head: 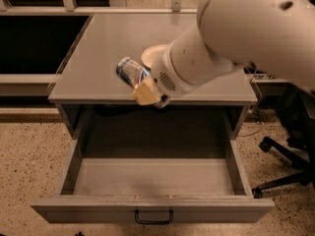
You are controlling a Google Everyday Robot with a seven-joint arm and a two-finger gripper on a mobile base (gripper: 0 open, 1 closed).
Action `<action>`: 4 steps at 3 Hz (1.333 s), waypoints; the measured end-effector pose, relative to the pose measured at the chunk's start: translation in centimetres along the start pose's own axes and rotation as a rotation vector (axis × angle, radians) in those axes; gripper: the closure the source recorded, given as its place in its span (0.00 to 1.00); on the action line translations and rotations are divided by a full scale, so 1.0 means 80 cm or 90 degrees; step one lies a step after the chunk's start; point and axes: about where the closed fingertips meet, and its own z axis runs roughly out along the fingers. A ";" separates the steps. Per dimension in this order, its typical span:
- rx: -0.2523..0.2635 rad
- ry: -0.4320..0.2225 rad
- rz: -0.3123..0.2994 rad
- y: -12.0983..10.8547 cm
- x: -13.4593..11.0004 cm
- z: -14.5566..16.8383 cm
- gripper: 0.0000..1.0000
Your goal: Place redbull can into top drawer
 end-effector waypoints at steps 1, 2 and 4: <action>0.063 -0.045 0.055 0.007 0.058 -0.037 1.00; 0.078 -0.065 0.108 0.001 0.087 -0.032 1.00; 0.068 -0.052 0.151 -0.005 0.113 -0.003 1.00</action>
Offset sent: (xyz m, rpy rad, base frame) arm -0.0318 -0.0357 -0.0065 0.0504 -0.0543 -0.1053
